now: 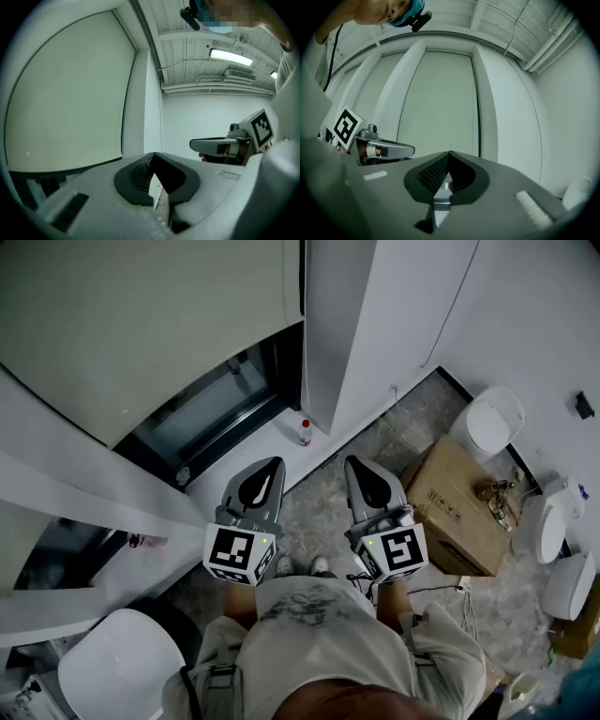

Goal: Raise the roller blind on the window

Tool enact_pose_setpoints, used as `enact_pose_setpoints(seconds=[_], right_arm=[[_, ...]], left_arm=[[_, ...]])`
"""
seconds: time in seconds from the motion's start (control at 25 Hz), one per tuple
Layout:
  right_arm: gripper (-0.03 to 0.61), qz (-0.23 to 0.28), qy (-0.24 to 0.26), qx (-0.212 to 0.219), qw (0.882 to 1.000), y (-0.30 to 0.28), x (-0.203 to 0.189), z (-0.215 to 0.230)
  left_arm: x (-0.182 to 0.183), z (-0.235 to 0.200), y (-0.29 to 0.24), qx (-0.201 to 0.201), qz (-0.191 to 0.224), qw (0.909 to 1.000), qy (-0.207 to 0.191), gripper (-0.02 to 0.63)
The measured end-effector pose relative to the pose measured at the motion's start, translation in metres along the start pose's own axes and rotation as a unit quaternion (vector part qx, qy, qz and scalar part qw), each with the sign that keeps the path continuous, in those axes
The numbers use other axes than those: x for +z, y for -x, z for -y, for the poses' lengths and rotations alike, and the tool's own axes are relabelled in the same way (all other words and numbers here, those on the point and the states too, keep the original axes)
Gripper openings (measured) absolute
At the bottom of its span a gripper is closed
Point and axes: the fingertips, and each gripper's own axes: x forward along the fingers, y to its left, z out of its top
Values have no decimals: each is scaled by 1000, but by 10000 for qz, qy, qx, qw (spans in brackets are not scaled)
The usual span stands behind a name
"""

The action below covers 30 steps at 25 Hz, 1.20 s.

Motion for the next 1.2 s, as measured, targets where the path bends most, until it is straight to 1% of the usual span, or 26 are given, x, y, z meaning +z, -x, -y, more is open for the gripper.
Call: enact_pose_setpoints(seconds=[0.16, 0.32, 0.48, 0.68, 0.84, 1.08, 1.2], right_arm=[[8, -74, -87, -17, 9999, 2, -4, 4], [9, 25, -184, 12, 9998, 1, -6, 10], [9, 100, -232, 59, 9997, 3, -9, 19], [9, -3, -277, 142, 9995, 7, -17, 35], [9, 62, -259, 226, 9994, 7, -15, 43], [9, 113, -235, 349, 9991, -2, -8, 44], [9, 75, -254, 296, 9992, -12, -9, 45]], left_arm=[[0, 5, -4, -8, -17, 10000, -4, 2], [-3, 7, -10, 45, -29, 10000, 14, 0], [-7, 12, -15, 156, -50, 9999, 45, 1], [-13, 23, -23, 308, -57, 9995, 61, 1], [-14, 32, -28, 374, -59, 9993, 30, 0], [-9, 29, -36, 421, -63, 9991, -18, 2], [-9, 22, -41, 397, -30, 9992, -18, 1]])
